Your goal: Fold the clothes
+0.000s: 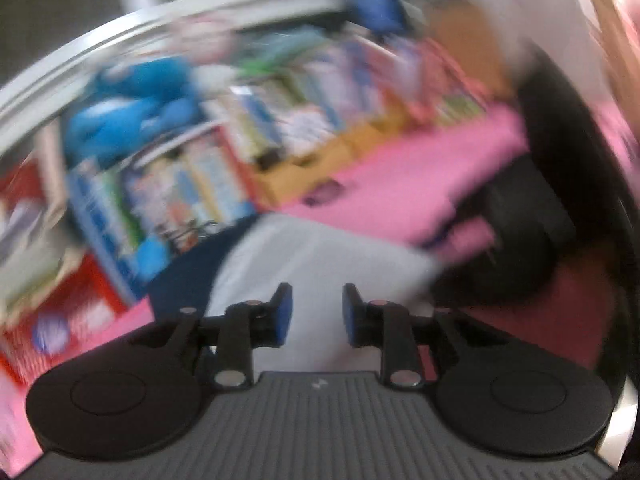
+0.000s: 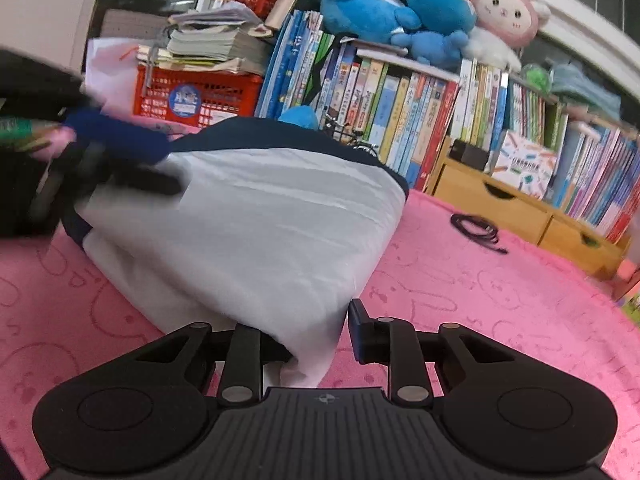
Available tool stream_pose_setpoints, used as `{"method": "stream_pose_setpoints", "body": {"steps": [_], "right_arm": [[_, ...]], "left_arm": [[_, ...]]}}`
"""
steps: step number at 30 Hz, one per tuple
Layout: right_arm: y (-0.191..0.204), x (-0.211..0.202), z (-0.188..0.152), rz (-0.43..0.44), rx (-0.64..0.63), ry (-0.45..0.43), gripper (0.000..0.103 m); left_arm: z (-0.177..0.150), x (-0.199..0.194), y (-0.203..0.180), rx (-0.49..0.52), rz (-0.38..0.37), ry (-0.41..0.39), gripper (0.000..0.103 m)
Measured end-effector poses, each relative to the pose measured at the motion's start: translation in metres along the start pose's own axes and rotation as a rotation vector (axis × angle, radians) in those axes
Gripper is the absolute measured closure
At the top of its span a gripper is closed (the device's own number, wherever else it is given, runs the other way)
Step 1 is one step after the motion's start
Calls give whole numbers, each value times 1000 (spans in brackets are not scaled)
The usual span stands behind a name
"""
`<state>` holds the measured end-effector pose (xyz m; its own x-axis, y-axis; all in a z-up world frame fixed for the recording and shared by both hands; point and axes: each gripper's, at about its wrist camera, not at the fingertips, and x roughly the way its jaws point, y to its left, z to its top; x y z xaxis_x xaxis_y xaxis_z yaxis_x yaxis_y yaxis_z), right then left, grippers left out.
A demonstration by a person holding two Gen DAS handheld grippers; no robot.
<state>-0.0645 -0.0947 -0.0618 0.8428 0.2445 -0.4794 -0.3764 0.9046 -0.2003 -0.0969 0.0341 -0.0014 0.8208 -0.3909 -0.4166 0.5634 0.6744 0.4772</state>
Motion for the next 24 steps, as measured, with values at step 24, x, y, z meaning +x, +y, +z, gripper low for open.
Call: {"method": "stream_pose_setpoints", "body": {"steps": [24], "right_arm": [[13, -16, 1, 0, -24, -67, 85]], "left_arm": [[-69, 4, 23, 220, 277, 332, 87]]}}
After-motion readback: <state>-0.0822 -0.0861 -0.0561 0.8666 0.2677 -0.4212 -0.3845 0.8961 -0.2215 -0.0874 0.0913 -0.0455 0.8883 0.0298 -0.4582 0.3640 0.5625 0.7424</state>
